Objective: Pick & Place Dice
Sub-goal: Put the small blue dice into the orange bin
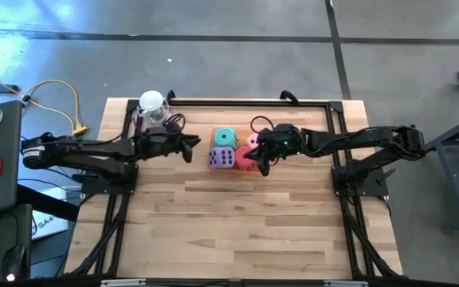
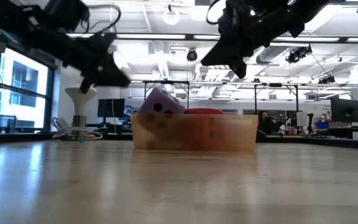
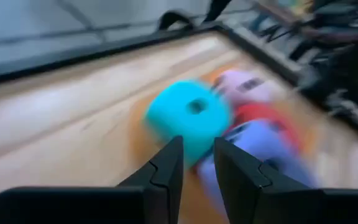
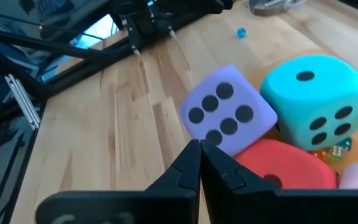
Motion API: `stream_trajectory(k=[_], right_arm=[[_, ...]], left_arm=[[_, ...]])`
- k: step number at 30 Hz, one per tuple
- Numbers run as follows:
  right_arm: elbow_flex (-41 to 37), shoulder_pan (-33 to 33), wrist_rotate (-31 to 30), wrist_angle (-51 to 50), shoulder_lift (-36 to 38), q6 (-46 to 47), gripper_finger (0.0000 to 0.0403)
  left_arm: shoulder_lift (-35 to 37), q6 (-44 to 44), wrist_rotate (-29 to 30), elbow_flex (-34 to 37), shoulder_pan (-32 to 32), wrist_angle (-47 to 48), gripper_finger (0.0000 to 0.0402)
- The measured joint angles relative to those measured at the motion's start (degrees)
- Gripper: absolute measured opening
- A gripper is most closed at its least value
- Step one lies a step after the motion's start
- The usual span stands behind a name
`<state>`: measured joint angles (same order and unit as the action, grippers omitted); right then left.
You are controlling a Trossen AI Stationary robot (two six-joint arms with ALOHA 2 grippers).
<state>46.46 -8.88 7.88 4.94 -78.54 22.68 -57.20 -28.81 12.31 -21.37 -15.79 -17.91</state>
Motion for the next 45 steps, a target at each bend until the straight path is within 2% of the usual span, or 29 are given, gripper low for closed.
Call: stream_trajectory(k=[6, 11, 18, 23, 27, 31, 34, 45], right_arm=[[0.0, 0.5, 0.0, 1.1, 0.0, 0.0, 0.0002], [0.0, 2.6, -0.4, 1.0, 0.0, 0.0, 0.0002], [0.0, 4.1, -0.5, -0.3, 0.0, 0.4, 0.0002], [0.0, 4.0, -0.5, -1.5, 0.0, 1.5, 0.0002], [0.0, 3.9, -0.7, -1.3, 0.0, 1.5, 0.0002], [0.0, 3.5, -1.9, -1.2, 0.0, 1.5, 0.0002], [0.0, 3.1, -2.0, -0.3, 0.0, 1.3, 0.0002], [0.0, 2.9, -1.8, -0.9, 0.0, 1.1, 0.0002]], left_arm=[[-1.9, 5.0, -1.5, -6.8, 2.6, 2.0, 0.0084], [-1.7, 9.6, -0.1, -11.2, 2.0, 11.4, 0.0084], [-1.5, 11.3, -0.2, -11.4, -1.8, 28.5, 0.0093], [-1.5, 6.3, 0.8, -11.4, -3.0, 36.8, 0.013], [-1.5, -2.6, 3.3, -11.4, -5.9, 42.9, 0.0172], [-1.5, -6.5, 3.5, -11.4, -9.2, 44.8, 0.02], [-1.5, -9.1, 3.5, -11.4, -11.2, 44.9, 0.0205], [-3.9, -9.2, 4.0, -11.2, -14.5, 49.2, 0.0206]])
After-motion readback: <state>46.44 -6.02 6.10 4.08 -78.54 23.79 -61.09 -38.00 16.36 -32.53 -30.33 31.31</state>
